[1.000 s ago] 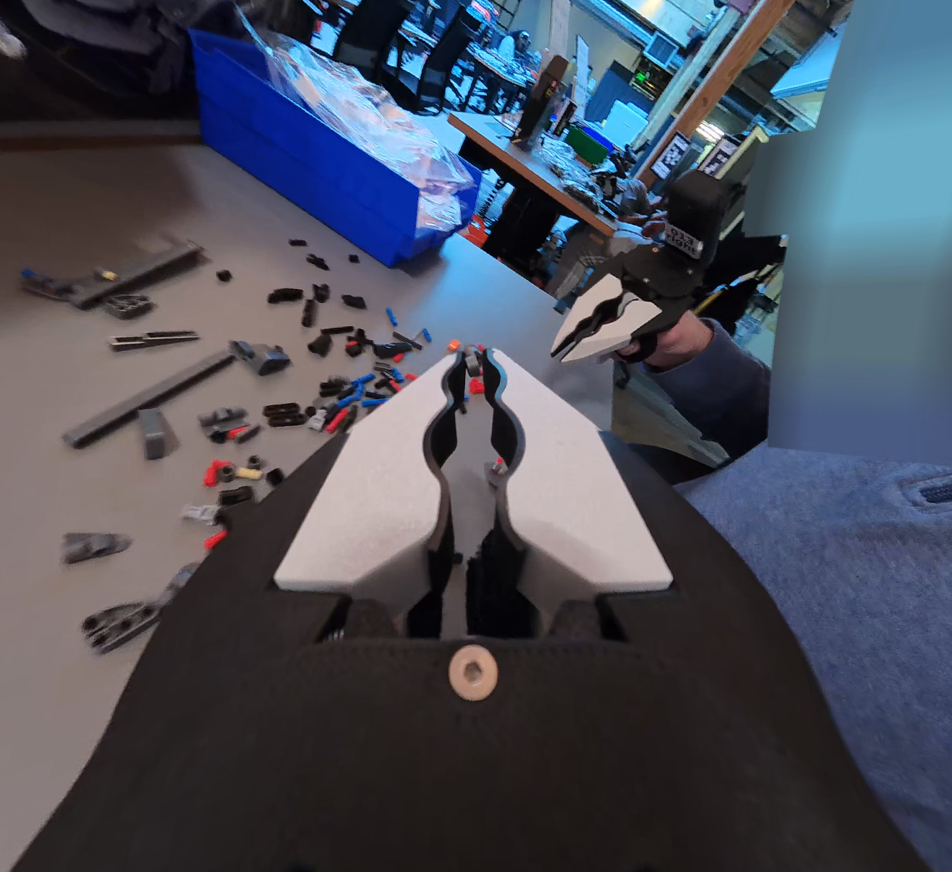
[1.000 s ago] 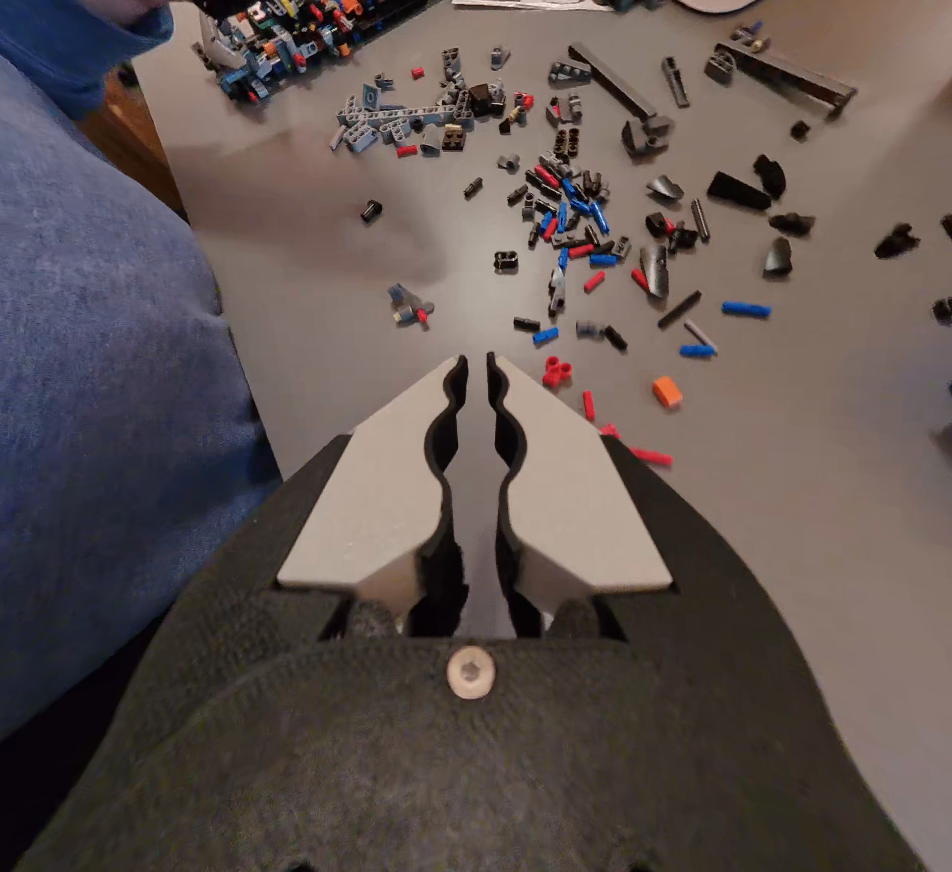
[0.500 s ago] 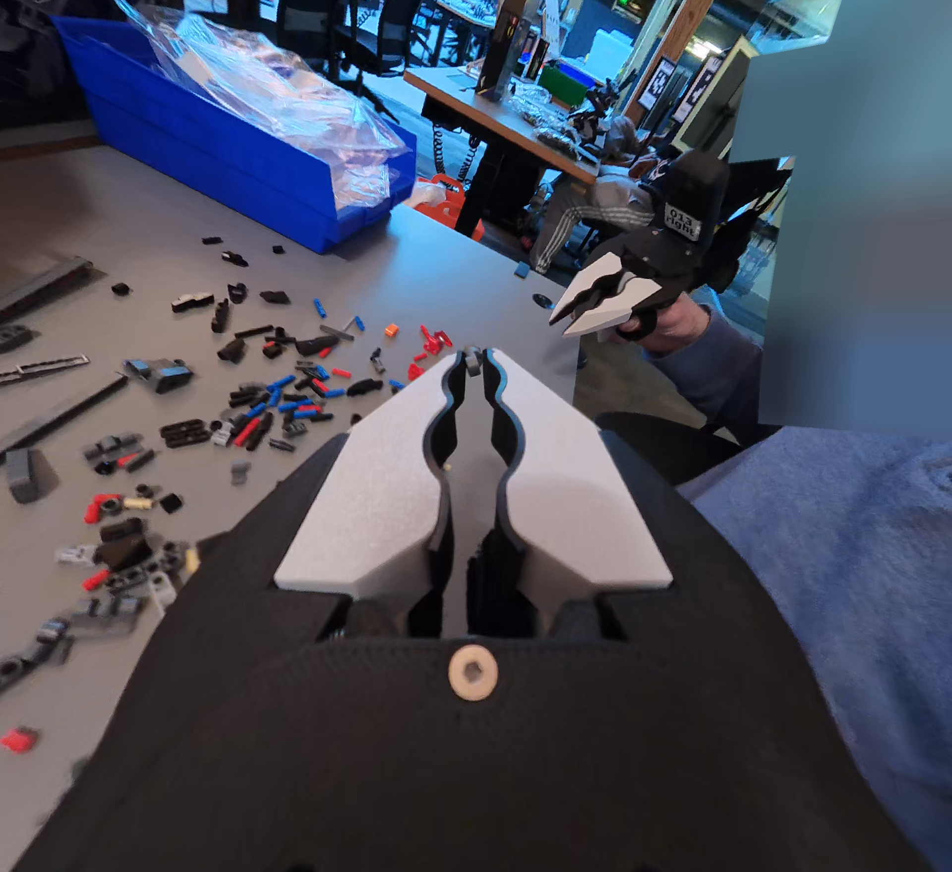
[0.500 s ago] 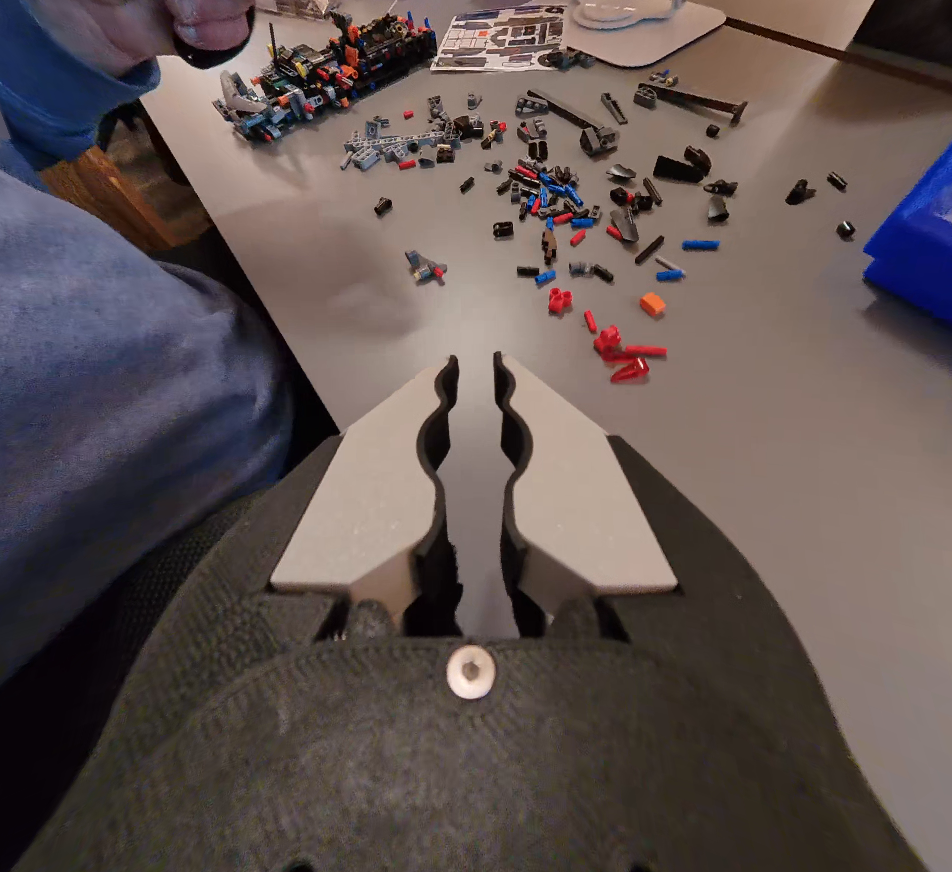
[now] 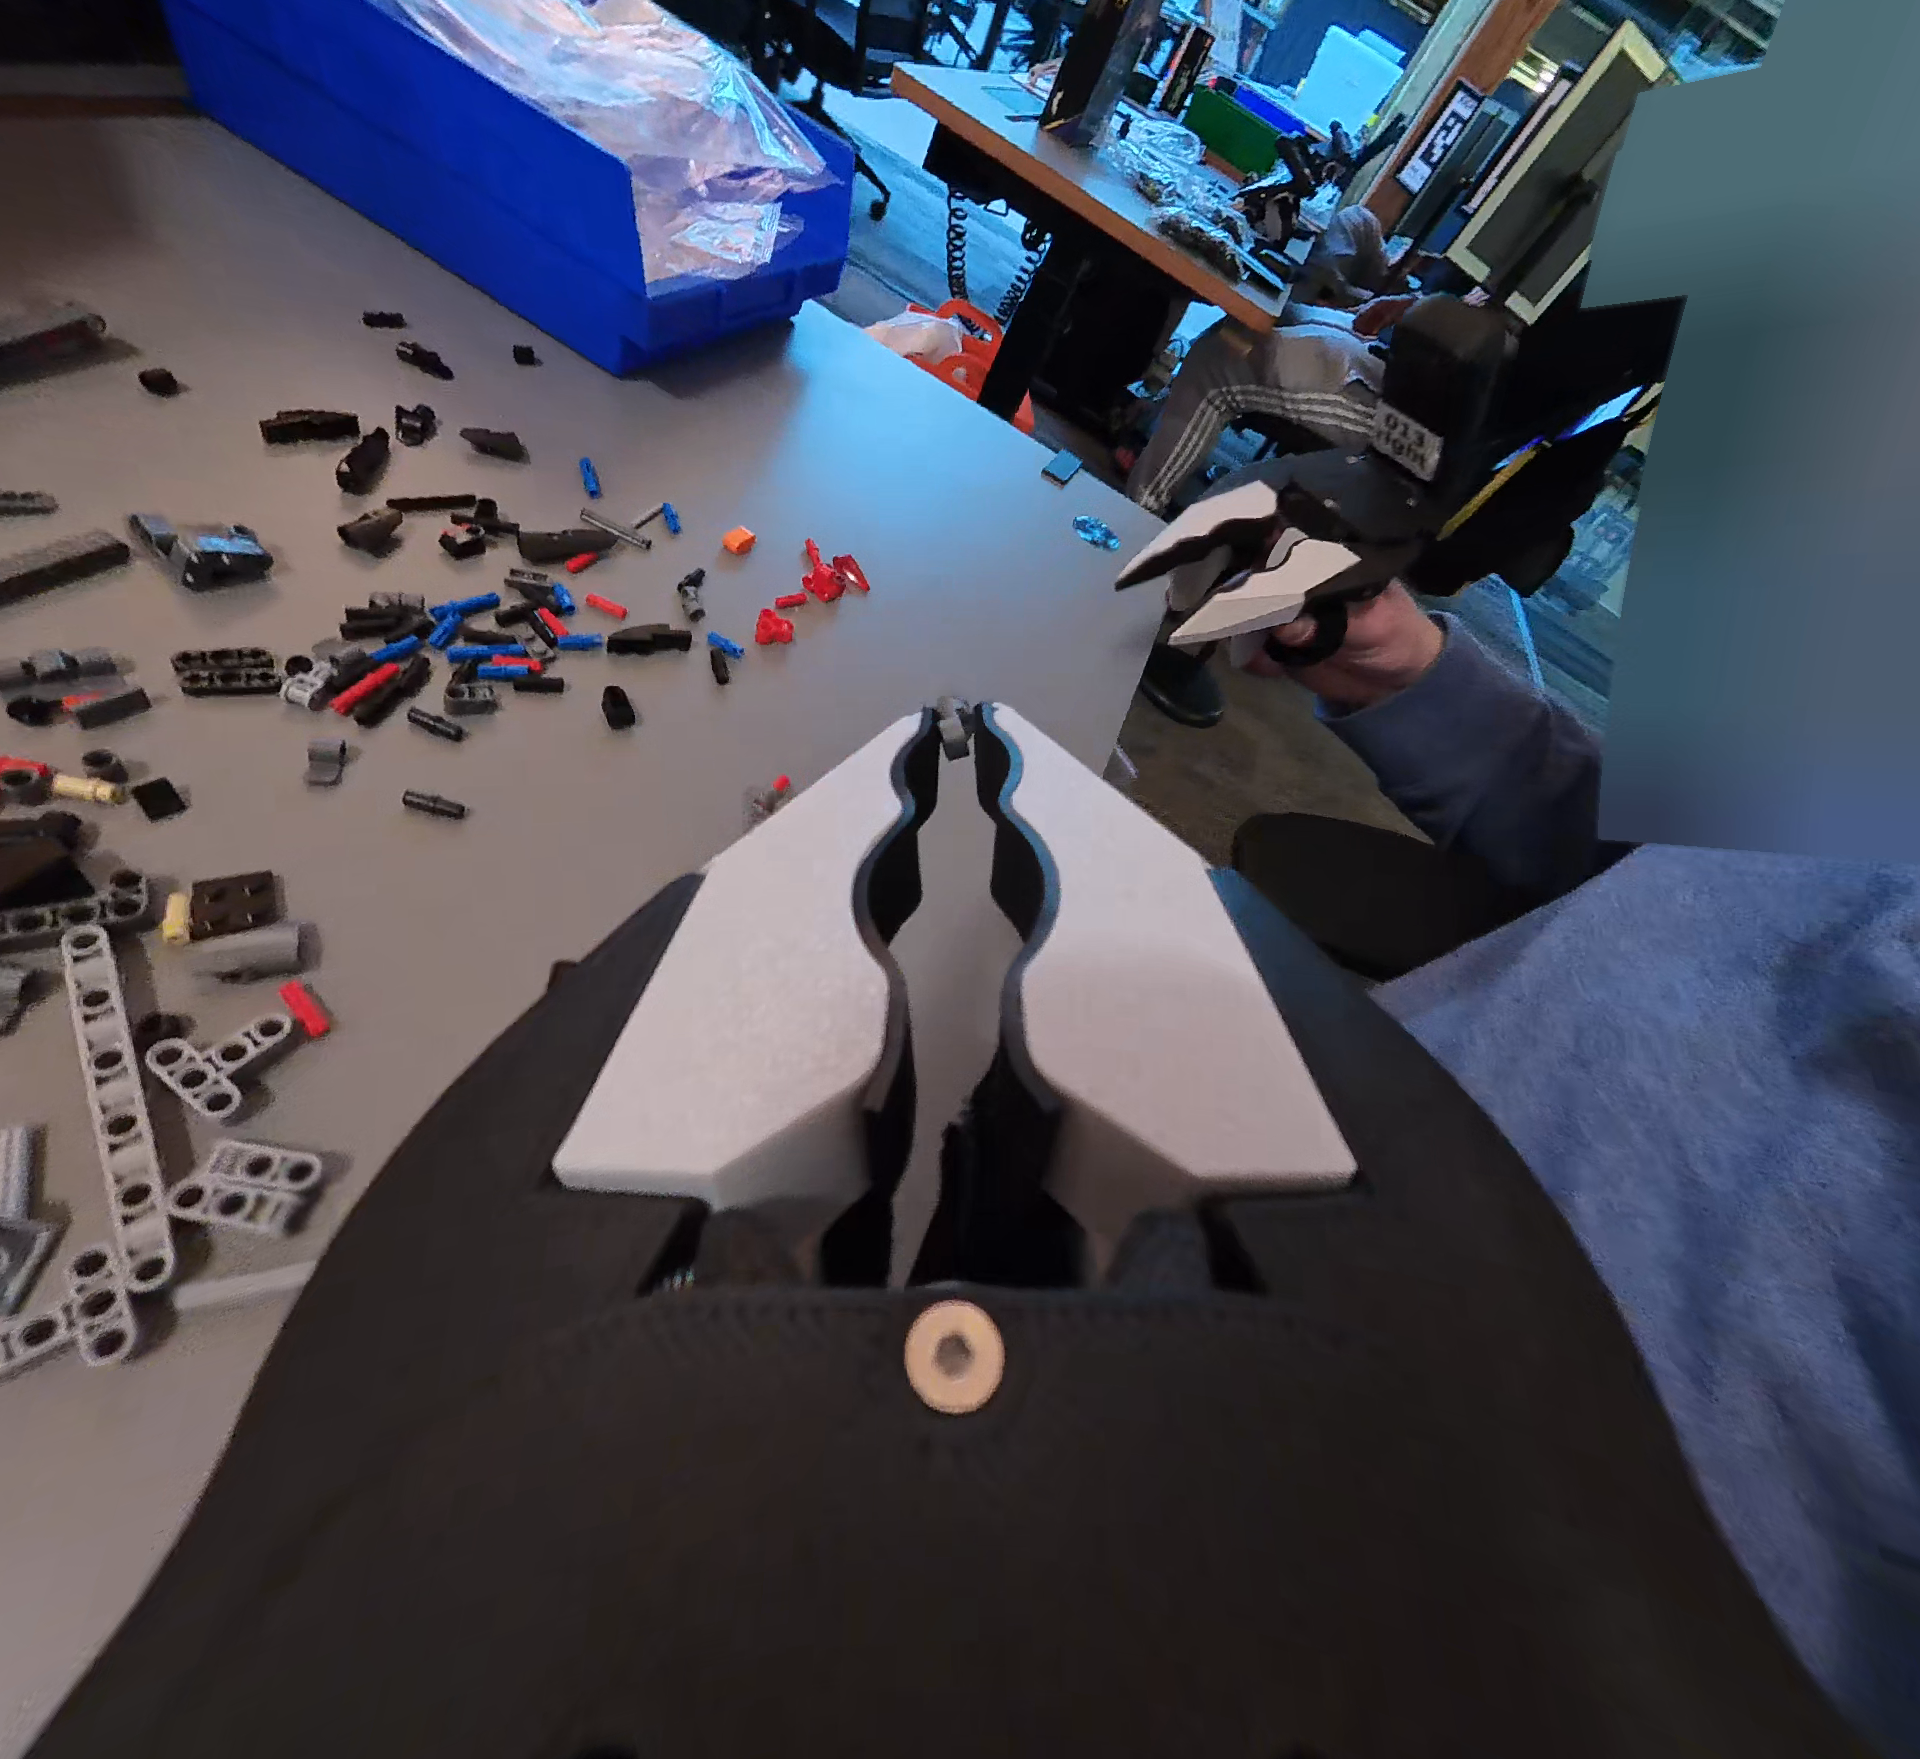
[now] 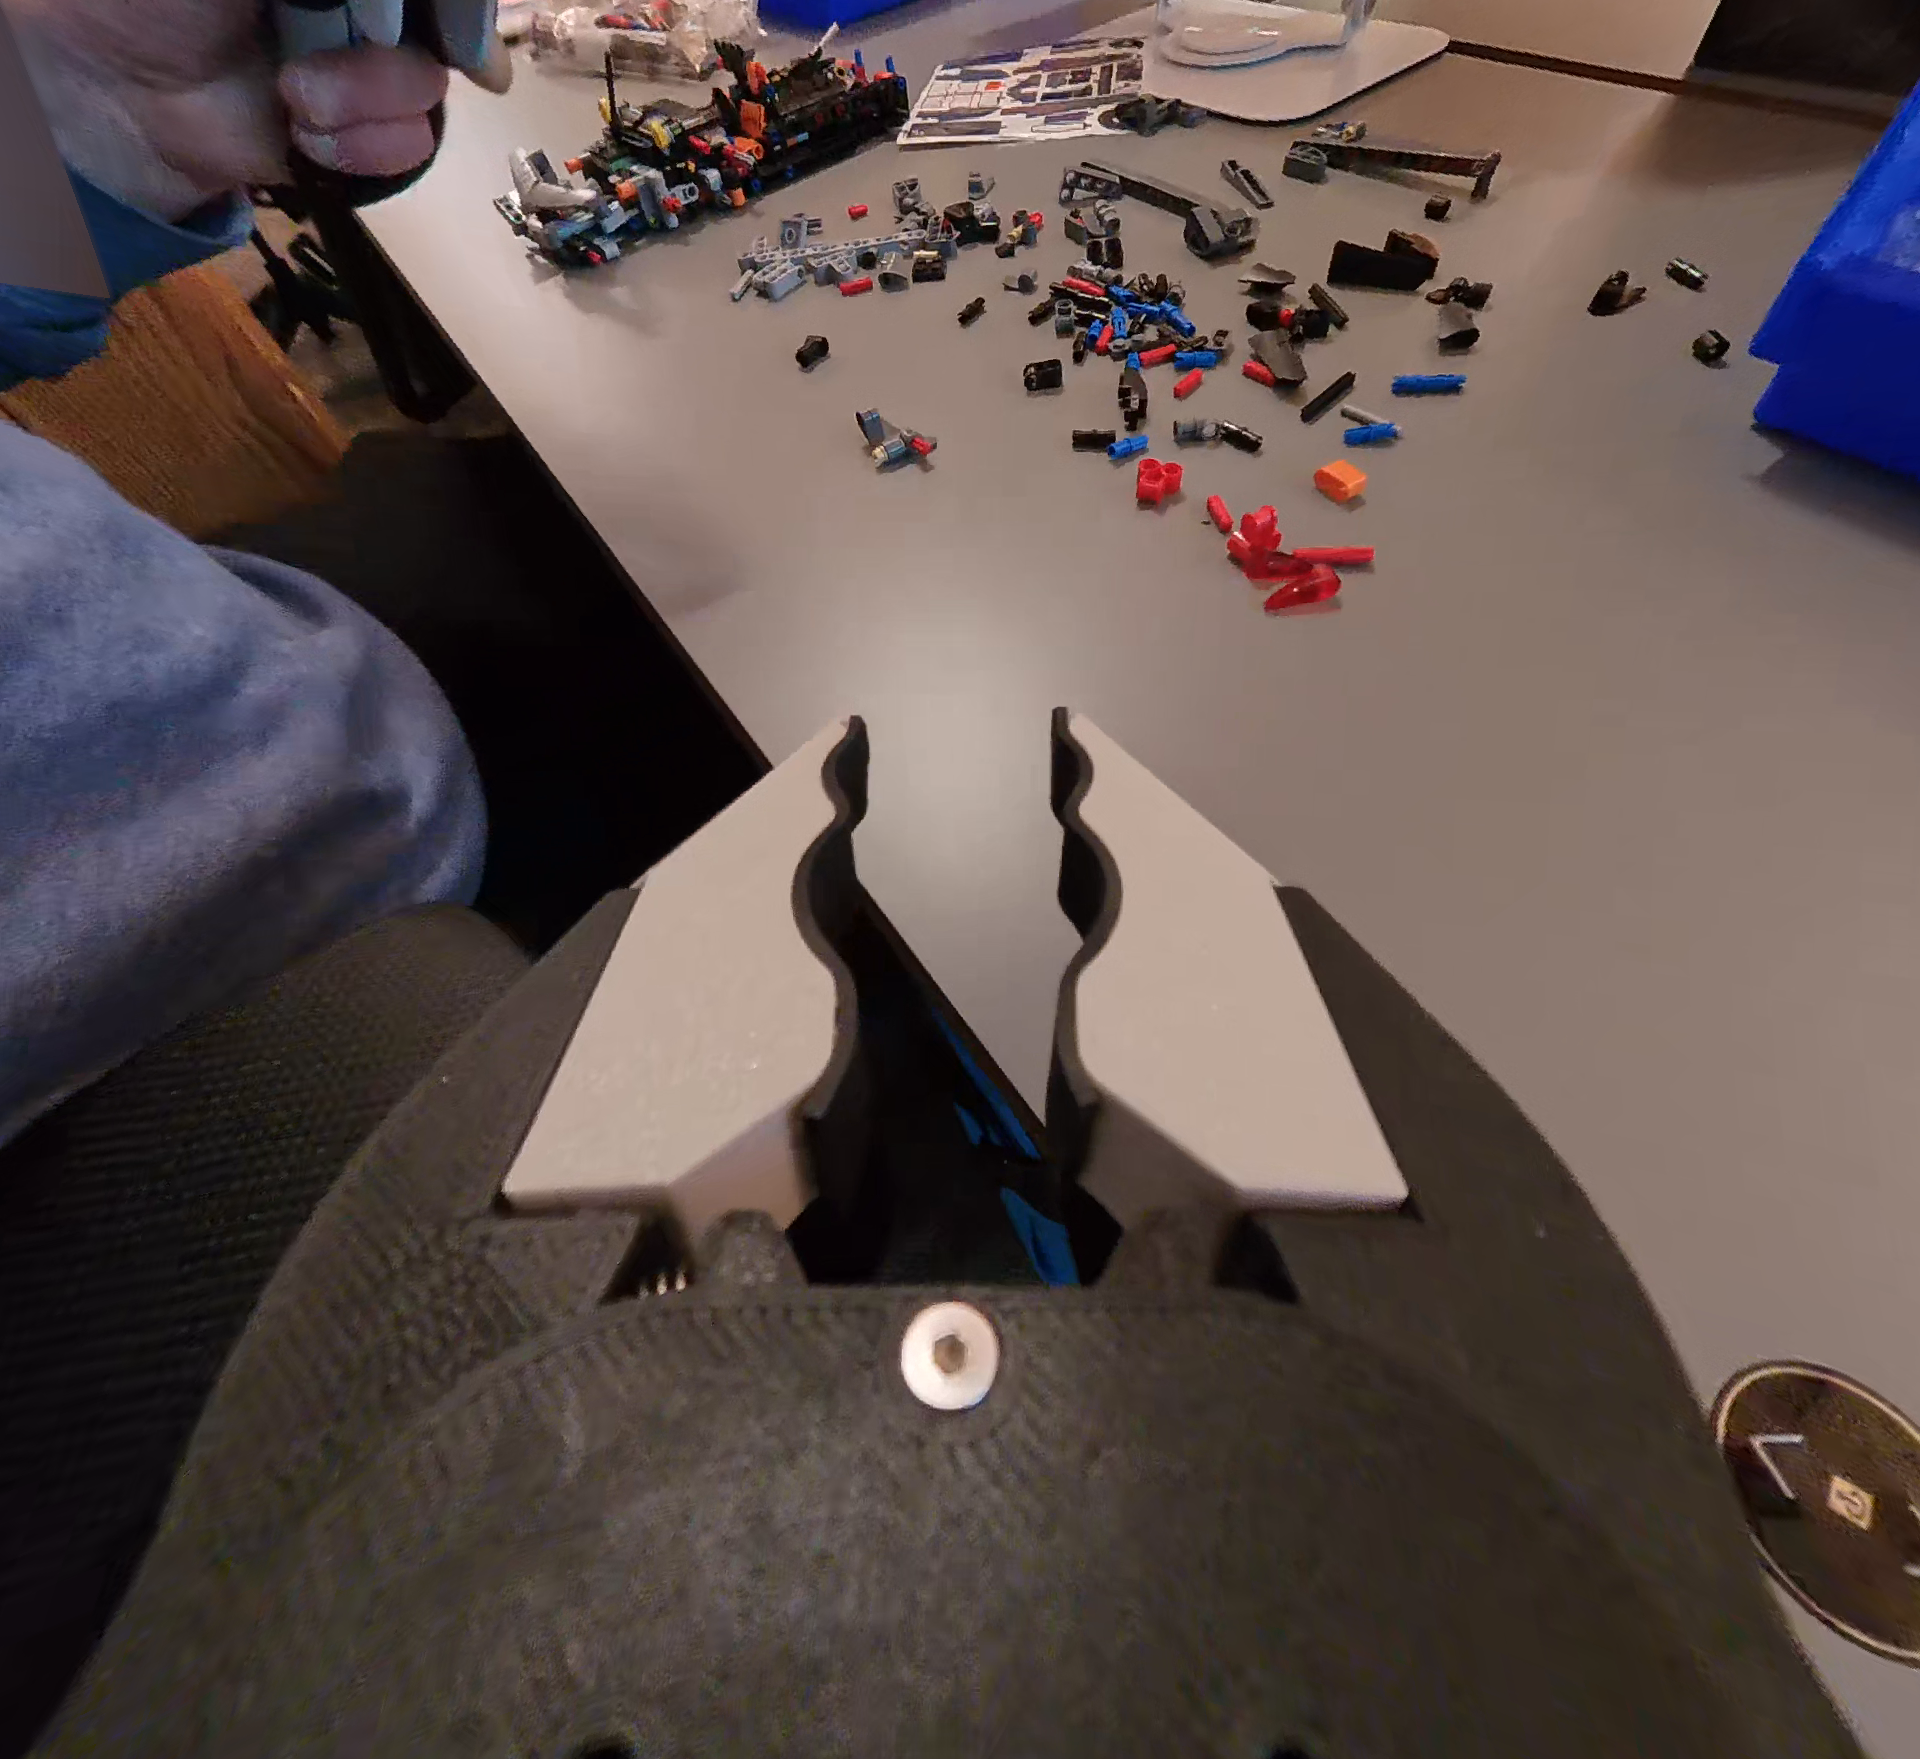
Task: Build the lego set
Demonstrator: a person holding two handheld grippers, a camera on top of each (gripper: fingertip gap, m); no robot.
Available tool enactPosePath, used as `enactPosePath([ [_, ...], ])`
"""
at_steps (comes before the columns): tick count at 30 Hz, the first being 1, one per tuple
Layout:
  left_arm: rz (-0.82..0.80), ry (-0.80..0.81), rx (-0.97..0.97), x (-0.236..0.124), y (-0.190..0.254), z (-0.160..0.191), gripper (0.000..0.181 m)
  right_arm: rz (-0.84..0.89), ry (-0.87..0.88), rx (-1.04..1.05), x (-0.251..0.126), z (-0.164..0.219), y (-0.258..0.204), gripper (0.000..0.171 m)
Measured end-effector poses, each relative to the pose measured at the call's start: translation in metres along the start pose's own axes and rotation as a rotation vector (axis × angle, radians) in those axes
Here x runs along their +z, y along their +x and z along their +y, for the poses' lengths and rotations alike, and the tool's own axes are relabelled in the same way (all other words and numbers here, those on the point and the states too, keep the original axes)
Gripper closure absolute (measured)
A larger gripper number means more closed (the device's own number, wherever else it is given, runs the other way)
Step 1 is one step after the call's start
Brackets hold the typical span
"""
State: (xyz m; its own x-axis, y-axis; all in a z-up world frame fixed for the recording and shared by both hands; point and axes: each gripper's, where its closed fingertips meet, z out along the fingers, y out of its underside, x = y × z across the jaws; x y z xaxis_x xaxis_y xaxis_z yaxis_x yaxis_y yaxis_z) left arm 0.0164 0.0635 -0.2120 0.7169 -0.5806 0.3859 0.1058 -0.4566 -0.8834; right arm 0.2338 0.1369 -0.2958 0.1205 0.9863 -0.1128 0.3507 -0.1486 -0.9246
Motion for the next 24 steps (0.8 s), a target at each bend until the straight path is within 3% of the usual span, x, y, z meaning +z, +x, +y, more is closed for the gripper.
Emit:
enactPosePath([
  [11,-0.2,0.002,-0.021,-0.006,0.043,0.032,0.177,-0.117,0.124,-0.065,-0.01,0.02,0.006,0.126],
  [17,-0.3,-0.006,-0.036,-0.016,0.063,0.051,0.177,-0.162,0.164,-0.104,-0.016,0.023,0.0,0.128],
  [24,-0.34,0.037,-0.02,-0.03,0.061,0.049,0.177,-0.167,0.119,-0.159,-0.01,0.008,-0.002,0.135],
])
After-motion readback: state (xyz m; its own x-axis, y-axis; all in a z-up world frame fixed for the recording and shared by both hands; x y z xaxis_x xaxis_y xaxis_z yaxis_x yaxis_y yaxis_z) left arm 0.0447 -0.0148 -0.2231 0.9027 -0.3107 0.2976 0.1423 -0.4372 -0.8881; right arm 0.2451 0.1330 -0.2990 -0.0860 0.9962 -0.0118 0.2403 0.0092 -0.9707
